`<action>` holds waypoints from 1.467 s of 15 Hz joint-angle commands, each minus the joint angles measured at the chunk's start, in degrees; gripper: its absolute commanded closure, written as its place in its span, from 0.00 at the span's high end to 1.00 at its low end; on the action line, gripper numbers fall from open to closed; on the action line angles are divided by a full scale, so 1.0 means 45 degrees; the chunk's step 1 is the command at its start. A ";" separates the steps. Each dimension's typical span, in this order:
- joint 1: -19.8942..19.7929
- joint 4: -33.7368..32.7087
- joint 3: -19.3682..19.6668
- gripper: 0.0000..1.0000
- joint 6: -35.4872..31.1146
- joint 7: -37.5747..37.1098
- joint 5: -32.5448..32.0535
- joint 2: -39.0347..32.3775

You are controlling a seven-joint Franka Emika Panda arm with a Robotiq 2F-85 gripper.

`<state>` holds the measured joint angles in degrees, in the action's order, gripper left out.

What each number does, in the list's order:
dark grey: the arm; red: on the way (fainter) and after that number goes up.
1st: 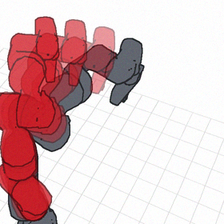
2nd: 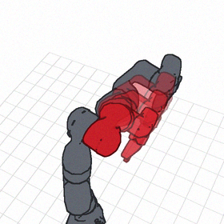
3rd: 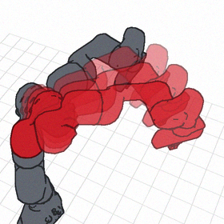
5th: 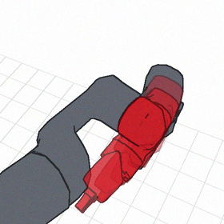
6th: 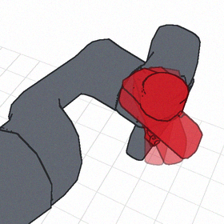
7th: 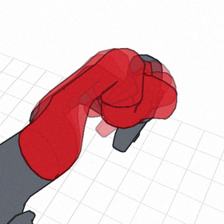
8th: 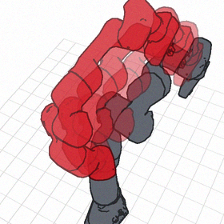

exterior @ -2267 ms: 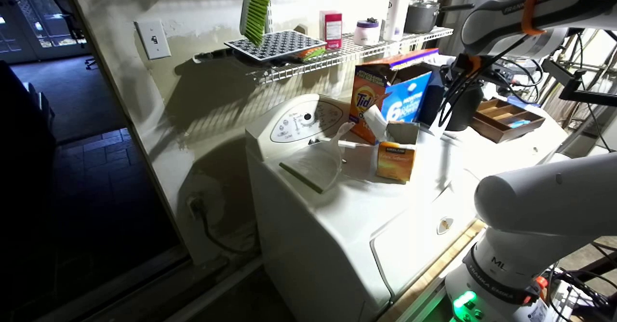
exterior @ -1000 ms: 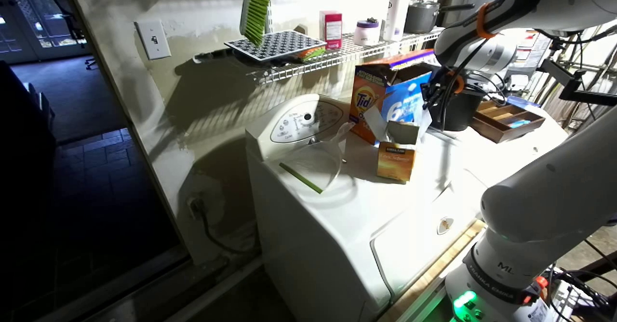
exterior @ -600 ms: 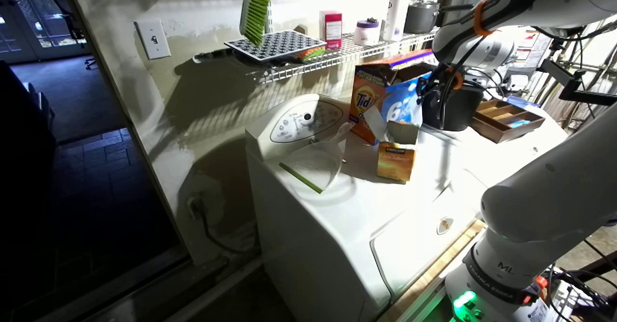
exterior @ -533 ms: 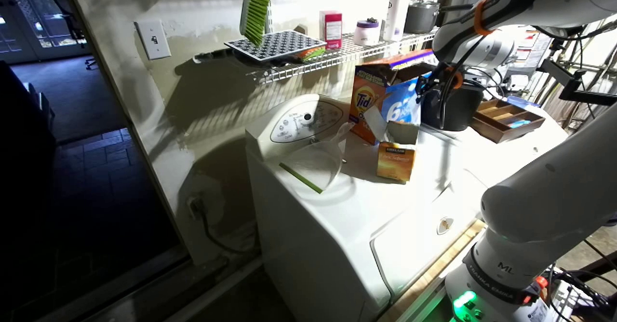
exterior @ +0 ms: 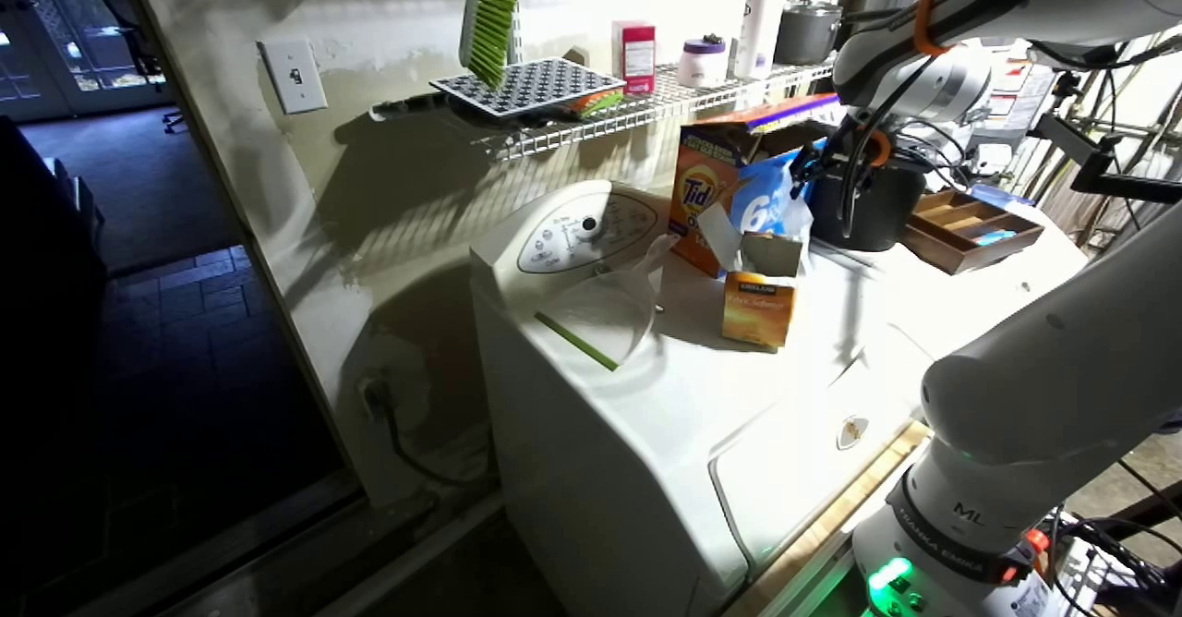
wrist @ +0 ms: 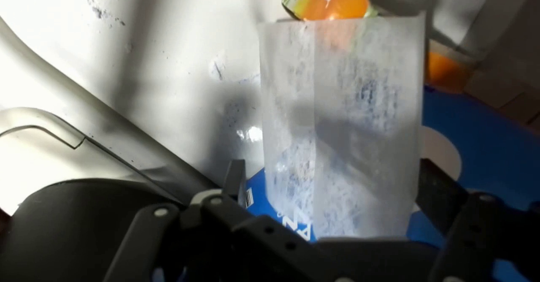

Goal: Open the orange fabric softener box lid fully, pick one white paper from the orange fabric softener box and put it on the washing machine

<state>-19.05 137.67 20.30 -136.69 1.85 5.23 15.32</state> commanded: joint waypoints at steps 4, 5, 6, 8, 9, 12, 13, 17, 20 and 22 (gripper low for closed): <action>-0.0580 -0.0313 -0.0412 1.00 0.0678 -0.1671 -0.2242 -0.0823; -0.0449 -0.0439 -0.0274 1.00 0.1096 -0.1312 -0.1990 -0.1003; -0.0932 -0.0422 -0.0510 1.00 0.0341 -0.2724 -0.3354 -0.1284; -0.1207 -0.0363 -0.0653 1.00 -0.0209 -0.4136 -0.4832 -0.1462; -0.1310 -0.0339 -0.0703 1.00 -0.0473 -0.4840 -0.5519 -0.1542; -0.1043 -0.0211 -0.0626 1.00 -0.0954 -0.5299 -0.5275 -0.1573; -0.0858 -0.0149 -0.0580 1.00 -0.0983 -0.4996 -0.4653 -0.1604; 0.0167 0.0101 -0.0378 1.00 -0.0071 -0.2774 -0.0167 -0.1349; 0.0556 -0.0073 -0.0315 1.00 0.1207 -0.1546 0.2085 -0.1325; 0.0529 -0.0191 -0.0265 1.00 0.2015 -0.1212 0.2747 -0.1275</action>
<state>-17.25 137.75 18.08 -132.74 -7.12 12.13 8.84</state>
